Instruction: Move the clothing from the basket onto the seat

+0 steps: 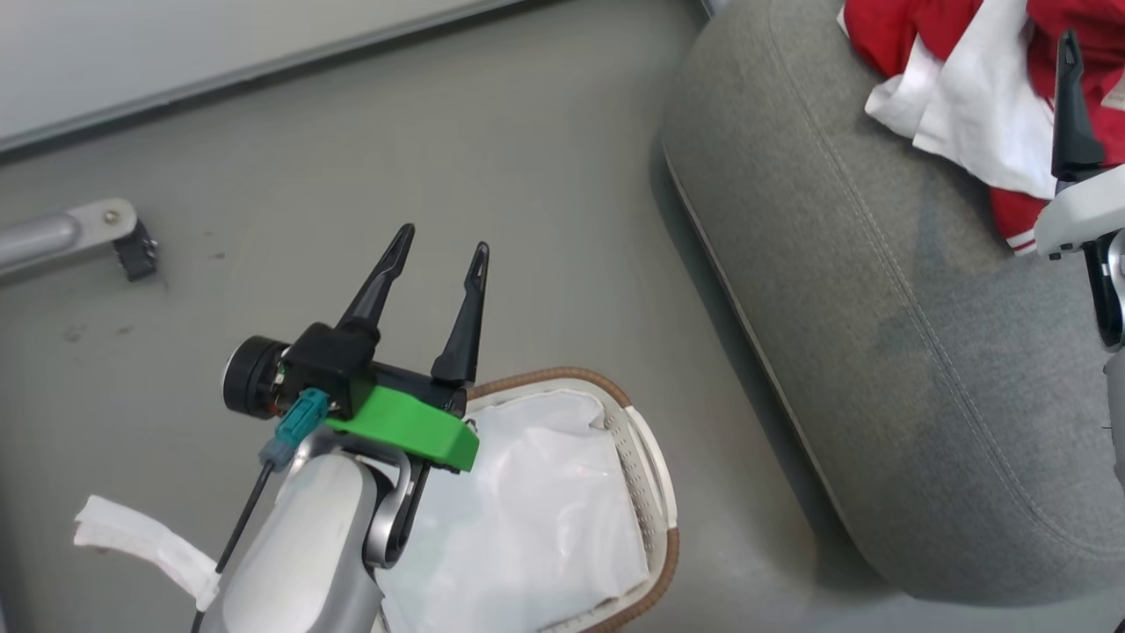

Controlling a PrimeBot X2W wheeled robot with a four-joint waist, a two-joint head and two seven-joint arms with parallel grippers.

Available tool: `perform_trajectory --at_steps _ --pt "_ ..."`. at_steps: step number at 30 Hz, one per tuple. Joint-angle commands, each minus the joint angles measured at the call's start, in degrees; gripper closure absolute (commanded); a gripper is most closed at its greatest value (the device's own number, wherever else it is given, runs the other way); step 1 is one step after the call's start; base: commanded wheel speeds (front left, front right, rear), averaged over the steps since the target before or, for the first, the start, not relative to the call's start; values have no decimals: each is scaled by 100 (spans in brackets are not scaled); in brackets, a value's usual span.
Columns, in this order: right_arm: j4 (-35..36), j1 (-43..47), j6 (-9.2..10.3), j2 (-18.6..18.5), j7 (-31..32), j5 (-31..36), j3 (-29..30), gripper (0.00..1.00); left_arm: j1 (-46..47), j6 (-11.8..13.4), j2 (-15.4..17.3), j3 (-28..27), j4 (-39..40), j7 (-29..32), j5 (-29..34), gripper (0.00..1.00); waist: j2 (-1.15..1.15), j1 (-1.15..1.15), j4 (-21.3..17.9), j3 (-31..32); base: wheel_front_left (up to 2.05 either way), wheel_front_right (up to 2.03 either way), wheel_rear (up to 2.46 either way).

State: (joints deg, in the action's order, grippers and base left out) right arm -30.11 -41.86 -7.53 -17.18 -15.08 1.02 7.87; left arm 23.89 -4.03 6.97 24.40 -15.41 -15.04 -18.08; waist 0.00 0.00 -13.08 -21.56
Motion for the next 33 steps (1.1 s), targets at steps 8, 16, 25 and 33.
perform_trajectory --at_steps 8,16,25,33 --pt "-37 266 7 223 -13 -135 -366 0 -766 -7 -223 -811 141 -11 35 0 0 0 799 1052 0 0 0" --pt "184 826 7 787 -13 -310 -650 0 -1399 37 -360 -1672 428 -11 92 0 0 0 1145 1401 0 0 0" --pt "836 1875 7 1359 -13 -441 -629 0 -1959 -15 -404 -2110 402 -11 66 0 0 0 1369 1733 0 0 0" --pt "919 2804 7 1414 -13 -1125 -921 0 -2547 20 -405 -2127 320 -10 -192 0 0 0 1375 2008 0 0 0"
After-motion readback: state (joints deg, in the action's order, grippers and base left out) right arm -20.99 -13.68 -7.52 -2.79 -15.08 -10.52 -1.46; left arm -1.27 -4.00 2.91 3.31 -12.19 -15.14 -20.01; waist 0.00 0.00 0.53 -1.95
